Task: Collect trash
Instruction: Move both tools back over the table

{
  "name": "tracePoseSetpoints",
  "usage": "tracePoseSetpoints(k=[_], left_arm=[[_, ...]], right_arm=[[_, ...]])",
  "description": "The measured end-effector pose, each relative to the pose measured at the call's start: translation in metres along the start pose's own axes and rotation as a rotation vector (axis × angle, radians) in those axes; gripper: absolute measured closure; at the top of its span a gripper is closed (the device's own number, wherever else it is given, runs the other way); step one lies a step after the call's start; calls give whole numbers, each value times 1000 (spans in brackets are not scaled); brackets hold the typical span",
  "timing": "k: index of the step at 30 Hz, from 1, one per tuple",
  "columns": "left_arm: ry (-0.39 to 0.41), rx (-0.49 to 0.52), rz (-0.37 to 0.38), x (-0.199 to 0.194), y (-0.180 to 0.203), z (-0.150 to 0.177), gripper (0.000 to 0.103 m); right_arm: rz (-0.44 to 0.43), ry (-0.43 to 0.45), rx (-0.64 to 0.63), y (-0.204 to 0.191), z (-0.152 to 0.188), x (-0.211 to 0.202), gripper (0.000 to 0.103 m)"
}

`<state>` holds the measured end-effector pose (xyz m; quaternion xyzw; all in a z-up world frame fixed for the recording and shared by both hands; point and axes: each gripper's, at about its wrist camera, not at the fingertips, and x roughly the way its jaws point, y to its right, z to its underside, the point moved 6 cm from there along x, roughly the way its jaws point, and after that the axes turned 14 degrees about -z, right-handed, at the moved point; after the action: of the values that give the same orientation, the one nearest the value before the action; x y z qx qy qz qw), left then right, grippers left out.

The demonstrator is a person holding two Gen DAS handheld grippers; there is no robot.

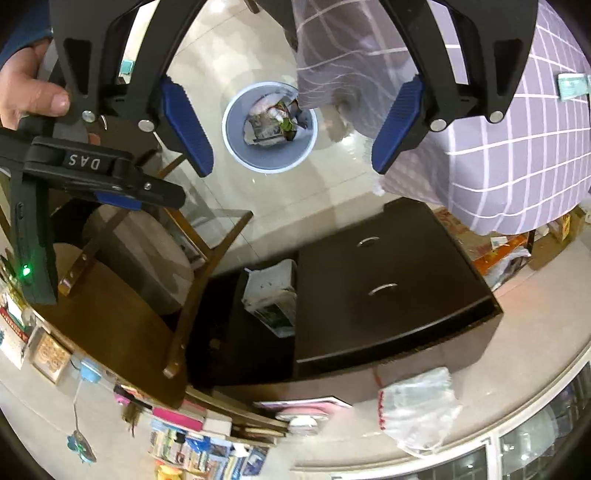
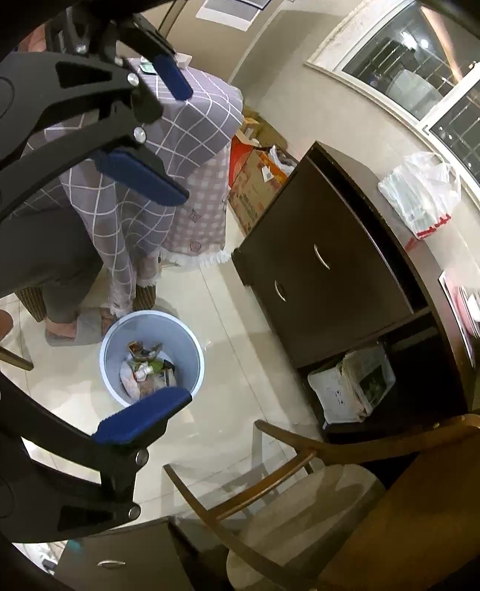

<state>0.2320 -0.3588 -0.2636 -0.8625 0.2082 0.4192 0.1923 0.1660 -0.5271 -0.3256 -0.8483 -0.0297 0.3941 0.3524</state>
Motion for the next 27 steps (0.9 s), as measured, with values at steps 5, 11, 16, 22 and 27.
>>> tracePoseSetpoints(k=[5, 11, 16, 22, 27], left_arm=[[48, -38, -22, -20, -22, 0, 14], [97, -102, -54, -46, -59, 6, 14], [132, -172, -89, -69, -101, 17, 12], [162, -256, -175, -93, -161, 36, 12], [167, -337, -229, -107, -208, 59, 12]], right_arm=[[-5, 7, -26, -18, -3, -4, 6], [-35, 9, -113, -69, -7, -4, 6], [-83, -12, -209, -125, -4, 7, 6], [-152, -71, -333, -198, 12, 35, 6], [-205, -141, -434, -251, 36, 63, 6]])
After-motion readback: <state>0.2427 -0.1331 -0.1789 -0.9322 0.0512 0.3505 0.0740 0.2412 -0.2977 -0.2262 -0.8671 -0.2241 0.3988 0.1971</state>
